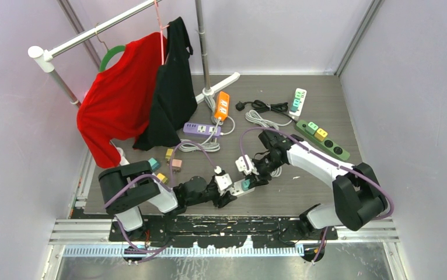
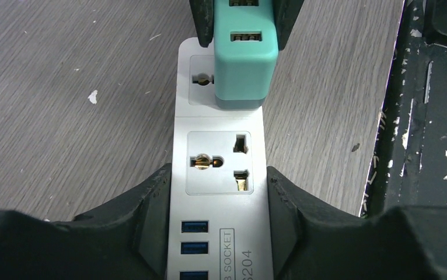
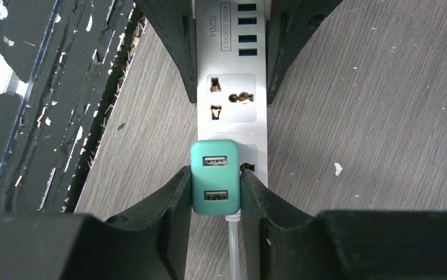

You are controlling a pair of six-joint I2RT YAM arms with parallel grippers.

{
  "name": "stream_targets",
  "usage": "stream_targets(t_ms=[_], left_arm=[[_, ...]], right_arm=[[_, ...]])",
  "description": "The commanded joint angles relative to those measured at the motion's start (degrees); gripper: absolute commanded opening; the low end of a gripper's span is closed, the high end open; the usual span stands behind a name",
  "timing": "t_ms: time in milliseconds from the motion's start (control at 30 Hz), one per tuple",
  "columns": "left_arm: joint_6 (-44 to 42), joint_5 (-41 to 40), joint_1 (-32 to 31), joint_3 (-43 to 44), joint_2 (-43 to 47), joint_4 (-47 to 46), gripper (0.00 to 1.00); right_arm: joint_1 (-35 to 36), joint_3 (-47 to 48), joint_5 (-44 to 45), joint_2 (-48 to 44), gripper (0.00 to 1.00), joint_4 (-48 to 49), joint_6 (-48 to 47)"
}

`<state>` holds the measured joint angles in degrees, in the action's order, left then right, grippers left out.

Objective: Pull the plug off the socket

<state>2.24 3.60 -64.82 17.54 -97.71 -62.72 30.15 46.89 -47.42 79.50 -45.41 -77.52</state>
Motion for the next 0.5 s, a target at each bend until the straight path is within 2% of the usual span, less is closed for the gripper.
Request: stream_targets(t_ms=[0,67,200,300,400,467], left_arm=[[-1.06,-0.89,-0.15,0.76,-0.49,-6.08,0.08],[-1.18,-0.66,-0.13,1.12,-2.00,-6.71,0.00],[-1.51,0.06,-0.14,1.95,-7.00,-10.44,0.00],[-1.61,-0.16,-0.20,1.50,-6.98,-10.96,0.00],[-1.71,-0.63,-0.13,1.47,-7.69,-11.38,0.00],[-1.80,-0.60,-0.13,1.83,-8.65,-11.92,0.00]], right_arm=[[0.25,1.79,-3.12,1.30,0.09,-3.24,-0.91],[0.72,2.39,-5.98,2.11,0.06,-3.99,-0.25],[2.19,3.86,-7.18,3.68,0.02,-1.76,5.14],[1.71,4.50,-5.20,4.16,0.01,0.22,8.75],[-0.62,4.91,-3.69,4.16,0.01,-1.26,7.39],[-1.96,4.81,-1.75,4.04,0.01,-4.10,2.88]])
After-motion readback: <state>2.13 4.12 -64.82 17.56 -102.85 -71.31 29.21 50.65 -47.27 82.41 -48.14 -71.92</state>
